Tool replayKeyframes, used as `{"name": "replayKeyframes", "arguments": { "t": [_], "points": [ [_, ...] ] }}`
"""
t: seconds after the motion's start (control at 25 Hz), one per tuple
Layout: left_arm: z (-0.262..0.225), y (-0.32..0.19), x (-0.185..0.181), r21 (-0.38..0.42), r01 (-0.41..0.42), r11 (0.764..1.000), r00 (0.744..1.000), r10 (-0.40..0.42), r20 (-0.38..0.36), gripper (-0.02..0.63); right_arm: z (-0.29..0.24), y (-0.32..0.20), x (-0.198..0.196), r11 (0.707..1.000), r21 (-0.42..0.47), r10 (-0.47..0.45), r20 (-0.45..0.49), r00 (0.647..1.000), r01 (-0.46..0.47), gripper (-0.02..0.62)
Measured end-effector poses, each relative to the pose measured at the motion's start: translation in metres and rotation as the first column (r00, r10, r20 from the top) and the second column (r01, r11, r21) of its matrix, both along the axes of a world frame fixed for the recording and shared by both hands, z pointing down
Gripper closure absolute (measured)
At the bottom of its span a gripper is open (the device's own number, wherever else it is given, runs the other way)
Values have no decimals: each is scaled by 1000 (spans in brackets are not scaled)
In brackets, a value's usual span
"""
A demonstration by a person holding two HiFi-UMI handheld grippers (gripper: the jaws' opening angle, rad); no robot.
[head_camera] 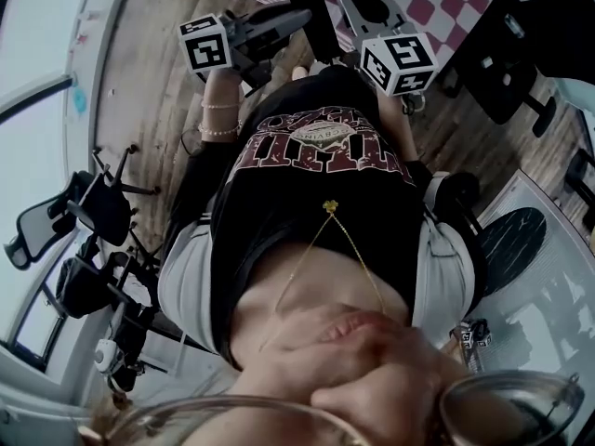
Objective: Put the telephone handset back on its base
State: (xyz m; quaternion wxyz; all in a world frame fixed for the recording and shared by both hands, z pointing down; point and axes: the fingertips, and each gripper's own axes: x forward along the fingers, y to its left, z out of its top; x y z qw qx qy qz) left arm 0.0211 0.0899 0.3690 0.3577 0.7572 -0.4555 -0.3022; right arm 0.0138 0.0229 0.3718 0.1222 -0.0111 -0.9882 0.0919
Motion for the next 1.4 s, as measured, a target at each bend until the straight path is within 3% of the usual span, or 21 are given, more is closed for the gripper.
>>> {"name": "replayKeyframes", "arguments": {
  "t": [0.2, 0.44, 1.08, 1.4],
  "points": [
    [-8, -23, -8, -4, 1, 1000, 1000, -1, 20, 526, -7, -24, -12, 1000, -3, -24, 8, 1000, 24, 574],
    [17, -96, -38, -45, 4, 999, 1000, -4, -5, 526, 14, -98, -44, 999, -33, -43, -12, 999, 43, 574],
    [11, -112, -39, -53, 3, 999, 999, -1, 34, 526, 6, -112, -37, 999, -36, -37, 8, 999, 37, 574],
    [14, -147, -29, -54, -79, 995, 996, 81, 30, 526, 9, -146, -19, 998, -49, 48, 9, 999, -47, 574]
  ]
}}
